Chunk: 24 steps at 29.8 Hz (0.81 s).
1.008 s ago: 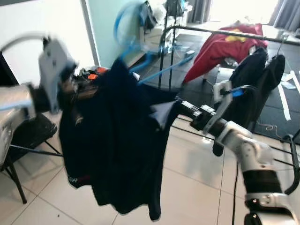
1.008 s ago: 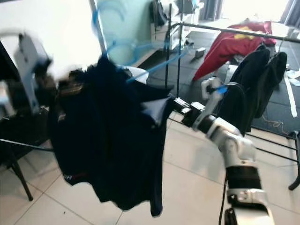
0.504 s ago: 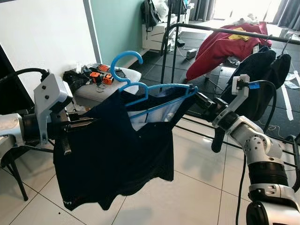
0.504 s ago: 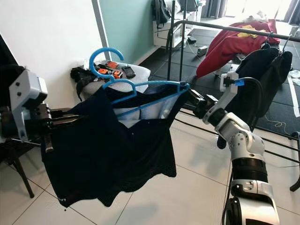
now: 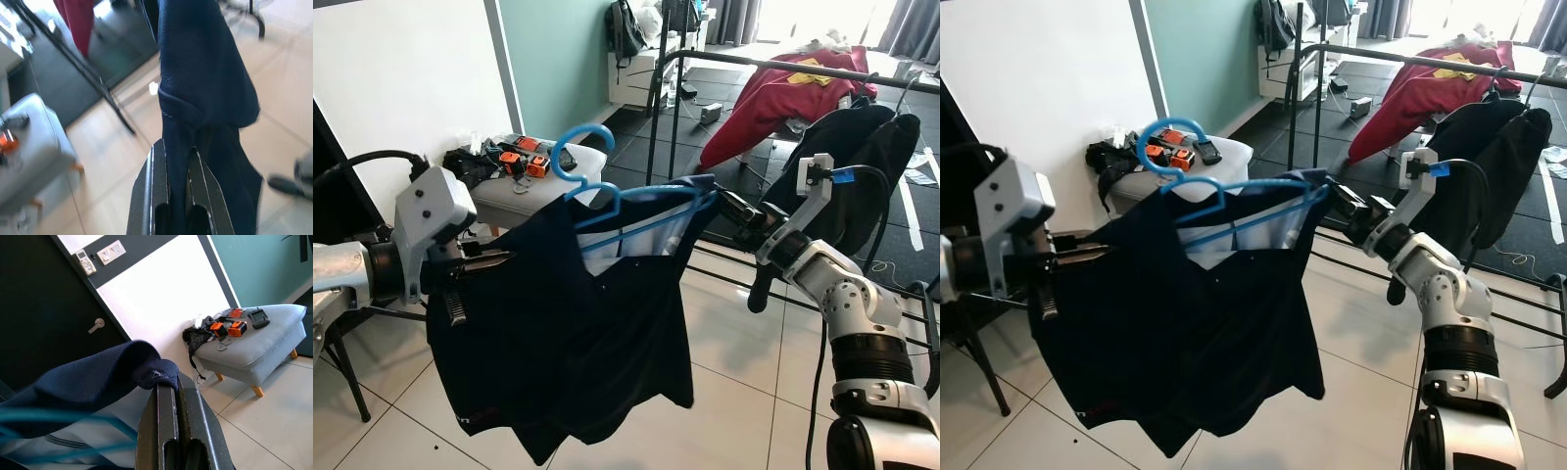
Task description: Hang hanger
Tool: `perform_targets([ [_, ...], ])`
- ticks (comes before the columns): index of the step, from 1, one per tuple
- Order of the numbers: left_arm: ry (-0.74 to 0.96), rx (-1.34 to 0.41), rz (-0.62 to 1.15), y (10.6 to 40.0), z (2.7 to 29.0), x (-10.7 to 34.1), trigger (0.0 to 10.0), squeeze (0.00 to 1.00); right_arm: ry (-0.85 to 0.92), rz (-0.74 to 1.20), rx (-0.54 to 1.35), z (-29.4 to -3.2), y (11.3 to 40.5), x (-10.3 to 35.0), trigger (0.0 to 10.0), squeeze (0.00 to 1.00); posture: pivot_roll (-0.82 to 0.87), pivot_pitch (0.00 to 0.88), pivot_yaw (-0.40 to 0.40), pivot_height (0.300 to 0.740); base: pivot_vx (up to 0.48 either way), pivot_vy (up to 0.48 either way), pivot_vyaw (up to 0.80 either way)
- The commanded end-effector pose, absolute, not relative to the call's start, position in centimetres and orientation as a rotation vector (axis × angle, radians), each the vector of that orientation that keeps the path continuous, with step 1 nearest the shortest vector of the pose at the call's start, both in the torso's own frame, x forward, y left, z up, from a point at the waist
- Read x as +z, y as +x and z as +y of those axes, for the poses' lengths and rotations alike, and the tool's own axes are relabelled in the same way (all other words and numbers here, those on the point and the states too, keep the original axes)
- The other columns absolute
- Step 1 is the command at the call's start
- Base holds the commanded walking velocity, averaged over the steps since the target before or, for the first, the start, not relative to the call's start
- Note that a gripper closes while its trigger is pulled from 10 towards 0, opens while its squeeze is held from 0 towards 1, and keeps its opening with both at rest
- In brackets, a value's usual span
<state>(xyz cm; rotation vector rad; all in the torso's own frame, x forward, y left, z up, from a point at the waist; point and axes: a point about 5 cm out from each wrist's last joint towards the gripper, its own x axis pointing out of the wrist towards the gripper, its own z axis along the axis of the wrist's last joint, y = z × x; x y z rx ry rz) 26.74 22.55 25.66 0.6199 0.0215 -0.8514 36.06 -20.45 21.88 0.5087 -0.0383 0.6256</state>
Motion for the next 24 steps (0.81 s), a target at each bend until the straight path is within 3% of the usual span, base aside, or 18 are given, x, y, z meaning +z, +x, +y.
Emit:
perform_targets([
  [1,0.676,-0.812,0.074,26.8,23.4,25.3,10.0,0.00,0.513,-0.088,0.593,-21.3,36.3,22.9,0.0,0.00,-0.03,0.022,0.015,0.740,0.000,0.000,0.00],
  [18,0.675,-0.522,0.082,29.0,25.0,26.1,10.0,0.00,0.486,-0.084,0.663,-19.6,36.0,23.0,0.0,0.00,-0.03,0.025,0.015,0.740,0.000,0.000,0.00],
  [21,0.550,-0.326,0.071,30.2,25.9,26.6,10.0,0.00,0.446,-0.032,0.678,-17.8,35.9,21.9,0.0,0.00,-0.03,0.027,0.013,0.740,0.000,0.000,0.00],
  [24,0.447,-0.303,0.042,30.7,24.5,26.7,10.0,0.00,0.437,-0.016,0.695,-16.4,35.9,21.5,0.0,0.00,-0.02,0.028,0.014,0.740,0.000,0.000,0.00],
])
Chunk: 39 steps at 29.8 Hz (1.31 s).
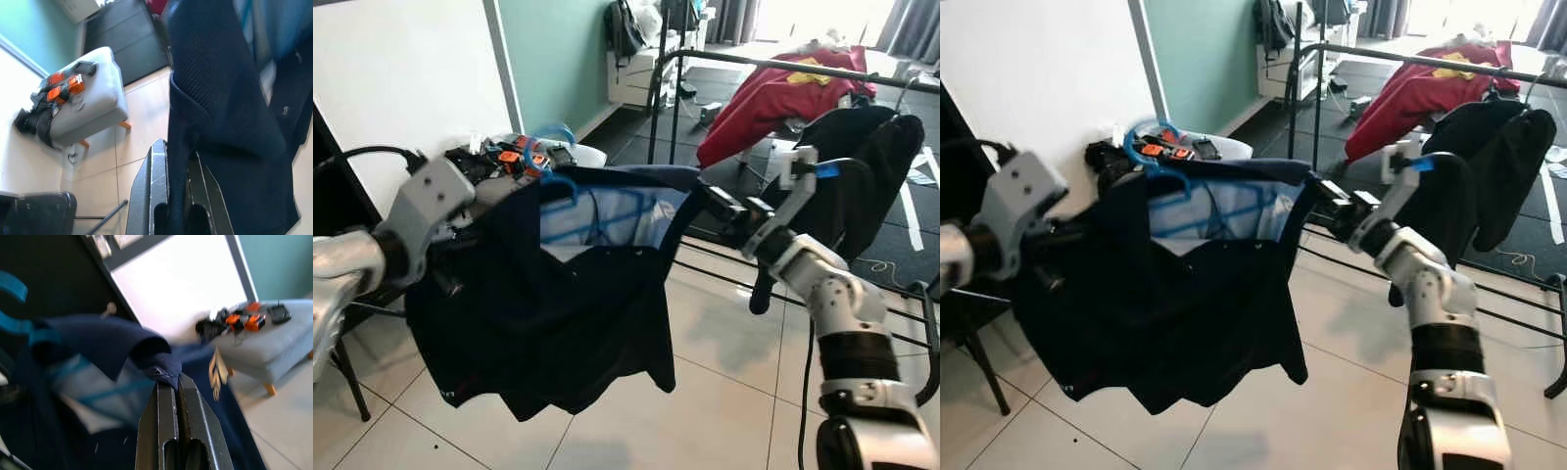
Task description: Hang hanger
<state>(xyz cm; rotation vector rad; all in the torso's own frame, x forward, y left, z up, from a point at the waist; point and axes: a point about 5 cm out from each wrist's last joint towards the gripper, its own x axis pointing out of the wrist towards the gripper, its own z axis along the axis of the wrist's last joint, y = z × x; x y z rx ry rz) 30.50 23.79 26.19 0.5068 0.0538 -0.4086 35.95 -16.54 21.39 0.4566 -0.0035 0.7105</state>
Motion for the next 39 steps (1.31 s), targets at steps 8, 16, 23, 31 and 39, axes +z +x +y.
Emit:
perform_targets([
  [8,0.299,-0.355,0.018,31.1,20.3,25.9,10.0,0.00,0.464,-0.029,0.754,-14.0,35.7,22.2,0.0,0.00,-0.02,0.029,0.014,0.740,0.000,0.000,0.00],
  [16,0.191,-0.305,0.027,32.0,17.8,24.8,10.0,0.00,0.500,-0.031,0.889,-9.8,34.6,23.2,0.0,0.00,-0.02,0.028,0.015,0.740,0.000,0.000,0.00],
  [23,0.239,-0.123,0.029,32.6,19.5,25.1,10.0,0.00,0.532,0.027,1.051,-4.7,32.1,23.4,0.0,0.00,-0.02,0.029,0.016,0.740,0.000,0.000,0.00],
  [31,0.305,-0.128,-0.101,32.0,20.5,27.7,10.0,0.00,0.386,0.098,0.960,-5.7,32.7,21.9,1.1,0.00,-0.03,0.030,0.008,0.740,0.000,0.000,0.00],
  [39,0.363,-0.222,-0.134,31.0,22.1,28.8,10.0,0.00,0.179,0.162,0.761,-9.5,34.2,20.0,10.0,0.00,-0.03,0.029,0.009,0.740,0.000,0.000,0.00],
])
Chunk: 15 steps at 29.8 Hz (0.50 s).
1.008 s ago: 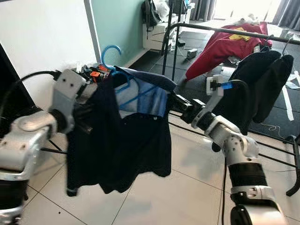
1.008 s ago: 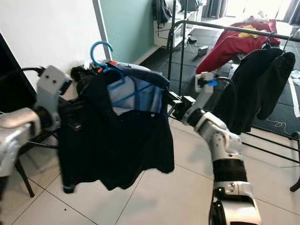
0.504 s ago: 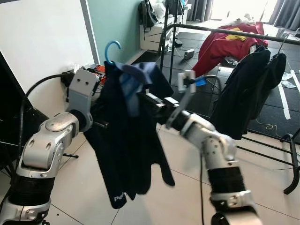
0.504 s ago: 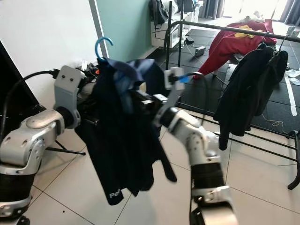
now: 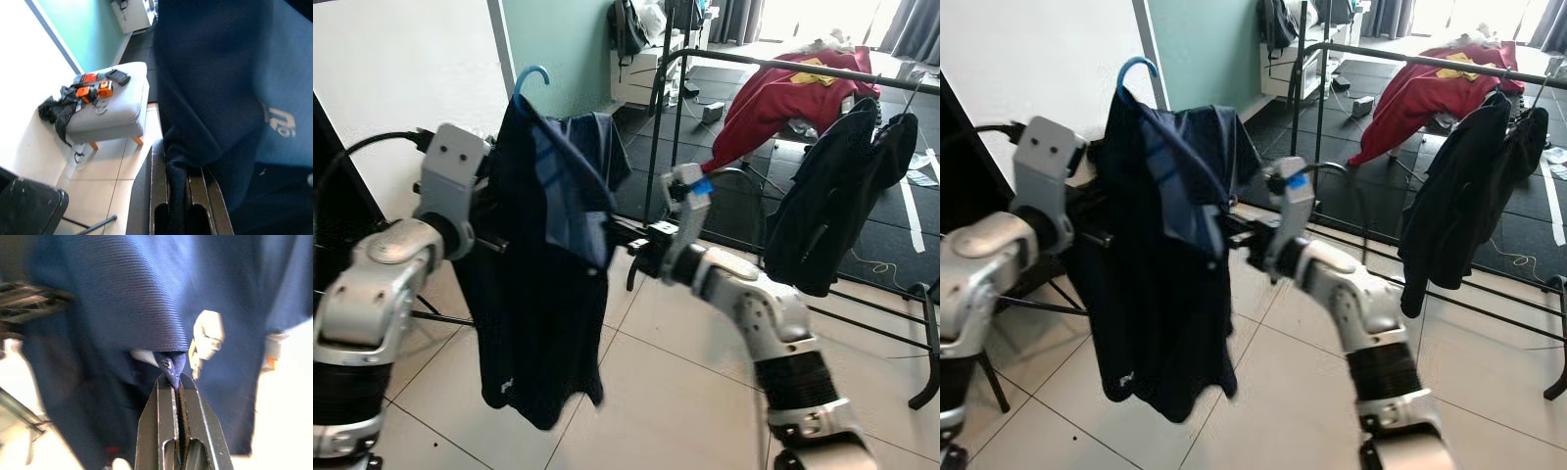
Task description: Hang hanger
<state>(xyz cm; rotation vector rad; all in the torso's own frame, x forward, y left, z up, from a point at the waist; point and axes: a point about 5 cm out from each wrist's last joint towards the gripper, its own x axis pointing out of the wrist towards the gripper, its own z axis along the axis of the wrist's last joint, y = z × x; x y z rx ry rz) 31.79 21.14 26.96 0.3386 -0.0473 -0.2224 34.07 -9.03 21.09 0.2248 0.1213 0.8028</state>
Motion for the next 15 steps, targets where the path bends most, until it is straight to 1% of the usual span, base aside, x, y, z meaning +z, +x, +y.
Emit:
perform_targets([
  [1,0.363,-0.222,-0.134,31.0,22.1,28.8,10.0,0.00,0.179,0.162,0.761,-9.5,34.2,20.0,10.0,0.00,-0.03,0.029,0.009,0.740,0.000,0.000,0.00],
  [2,0.363,-0.222,-0.134,31.0,22.1,28.8,10.0,0.00,0.179,0.162,0.761,-9.5,34.2,20.0,10.0,0.00,-0.03,0.029,0.009,0.740,0.000,0.000,0.00],
  [3,0.371,-0.237,-0.125,30.8,22.3,28.7,10.0,0.00,0.184,0.168,0.774,-9.6,34.0,19.9,10.0,0.67,-0.03,0.031,0.011,0.740,0.000,0.000,0.00],
  [6,0.371,-0.237,-0.125,30.8,22.3,28.7,10.0,0.00,0.184,0.168,0.774,-9.6,34.0,19.9,10.0,0.67,-0.03,0.031,0.011,0.740,0.000,0.000,0.00],
  [7,0.370,-0.247,-0.110,30.5,22.5,28.1,10.0,0.00,0.189,0.173,0.785,-9.8,33.7,19.7,10.0,1.00,-0.04,0.030,0.009,0.740,0.000,0.000,0.00],
  [11,0.346,-0.241,-0.094,30.3,22.8,27.3,10.0,0.00,0.201,0.178,0.792,-10.0,33.5,19.3,10.0,1.00,-0.03,0.030,0.006,0.740,0.000,0.000,0.00],
  [12,0.293,-0.220,-0.071,30.0,23.1,25.7,10.0,0.00,0.202,0.189,0.799,-10.8,33.2,18.7,10.0,1.00,-0.03,0.033,0.003,0.740,0.000,0.000,0.00],
  [13,0.293,-0.220,-0.071,30.0,23.1,25.7,10.0,0.00,0.202,0.189,0.799,-10.8,33.2,18.7,10.0,1.00,-0.03,0.033,0.003,0.740,0.000,0.000,0.00],
  [14,0.258,-0.193,-0.036,29.7,23.5,24.0,10.0,0.00,0.197,0.195,0.770,-11.9,33.1,17.8,10.0,1.00,-0.04,0.034,0.000,0.740,0.000,0.000,0.00],
  [15,0.258,-0.193,-0.036,29.7,23.5,24.0,10.0,0.00,0.197,0.195,0.770,-11.9,33.1,17.8,10.0,1.00,-0.04,0.034,0.000,0.740,0.000,0.000,0.00],
])
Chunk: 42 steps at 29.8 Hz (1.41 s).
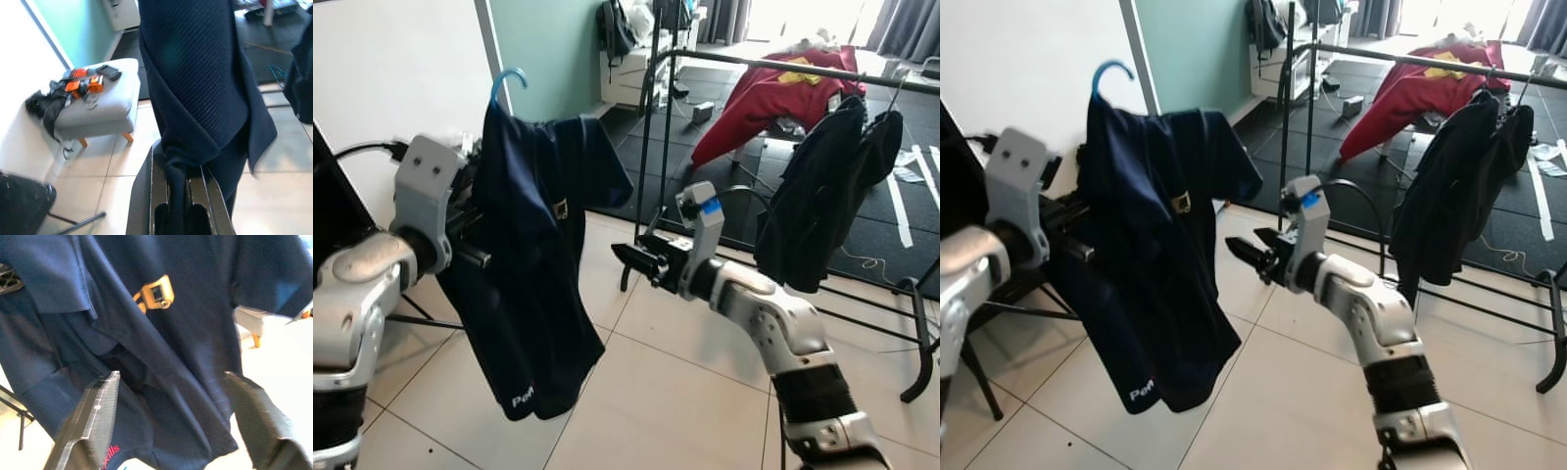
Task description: Hang hanger
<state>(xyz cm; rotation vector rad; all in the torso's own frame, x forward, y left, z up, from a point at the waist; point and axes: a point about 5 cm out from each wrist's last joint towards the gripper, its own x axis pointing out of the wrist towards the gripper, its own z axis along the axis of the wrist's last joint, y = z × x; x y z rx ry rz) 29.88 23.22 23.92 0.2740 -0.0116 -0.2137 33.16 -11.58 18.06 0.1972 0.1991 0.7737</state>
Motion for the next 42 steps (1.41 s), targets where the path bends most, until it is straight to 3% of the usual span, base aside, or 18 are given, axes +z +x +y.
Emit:
perform_targets([
  [1,0.225,-0.162,0.002,29.3,24.0,22.1,10.0,0.00,0.192,0.218,0.690,-13.4,33.4,16.5,10.0,1.00,-0.04,0.037,-0.002,0.740,0.000,0.000,0.00],
  [3,0.225,-0.162,0.002,29.3,24.0,22.1,10.0,0.00,0.192,0.218,0.690,-13.4,33.4,16.5,10.0,1.00,-0.04,0.037,-0.002,0.740,0.000,0.000,0.00],
  [4,0.196,-0.126,0.065,28.8,24.6,19.6,10.0,0.00,0.215,0.260,0.589,-15.1,33.6,14.7,10.0,0.95,-0.04,0.041,-0.001,0.740,0.000,0.000,0.00],
  [5,0.196,-0.126,0.065,28.8,24.6,19.6,10.0,0.00,0.215,0.260,0.589,-15.1,33.6,14.7,10.0,0.95,-0.04,0.041,-0.001,0.740,0.000,0.000,0.00],
  [6,0.172,-0.088,0.130,28.2,25.2,16.9,10.0,0.00,0.197,0.341,0.466,-16.8,33.5,12.1,10.0,0.00,-0.04,0.044,-0.003,0.740,0.000,0.000,0.00],
  [11,0.163,-0.041,0.195,27.4,25.6,13.9,10.0,0.00,0.193,0.429,0.336,-18.4,33.0,9.3,10.0,0.00,-0.04,0.048,-0.005,0.740,0.000,0.000,-0.45],
  [12,0.111,0.007,0.269,26.0,25.6,10.2,10.0,0.00,0.221,0.503,0.234,-19.6,31.7,6.4,10.0,0.00,-0.04,0.054,-0.009,0.740,0.000,0.000,-0.77],
  [13,0.111,0.007,0.269,26.0,25.6,10.2,10.0,0.00,0.221,0.503,0.234,-19.6,31.7,6.4,10.0,0.00,-0.04,0.054,-0.009,0.740,0.000,0.000,-0.77],
  [15,0.017,0.023,0.335,23.2,24.1,5.9,10.0,0.00,0.274,0.569,0.134,-20.5,29.1,2.9,10.0,0.00,-0.04,0.062,-0.016,0.740,0.000,0.000,-0.80],
  [20,-0.014,0.013,0.325,22.6,23.6,5.6,10.0,0.00,0.293,0.560,0.111,-20.7,28.4,2.4,10.0,0.00,-0.04,0.064,-0.020,0.740,0.369,0.000,-0.80],
  [21,0.017,-0.034,0.198,23.4,23.4,8.6,10.0,0.00,0.258,0.557,0.065,-21.4,27.7,1.4,10.0,0.00,-0.04,0.063,-0.022,0.740,0.480,0.000,0.00],
  [28,0.091,-0.090,-0.025,25.8,22.8,14.8,10.0,0.00,0.218,0.576,0.039,-21.8,27.3,0.2,10.0,0.00,-0.05,0.062,-0.014,0.740,0.480,0.000,-0.23],
  [33,0.098,-0.099,-0.062,26.2,22.4,15.6,10.0,0.00,0.224,0.567,0.036,-21.8,27.3,0.2,10.0,0.00,-0.05,0.062,-0.012,0.740,0.480,0.000,-0.80],
  [42,0.109,-0.279,-0.203,29.3,15.3,19.9,10.0,0.00,0.245,0.524,0.023,-21.6,27.8,0.2,10.0,0.00,-0.05,0.055,-0.008,0.740,0.480,0.000,-0.14],
])
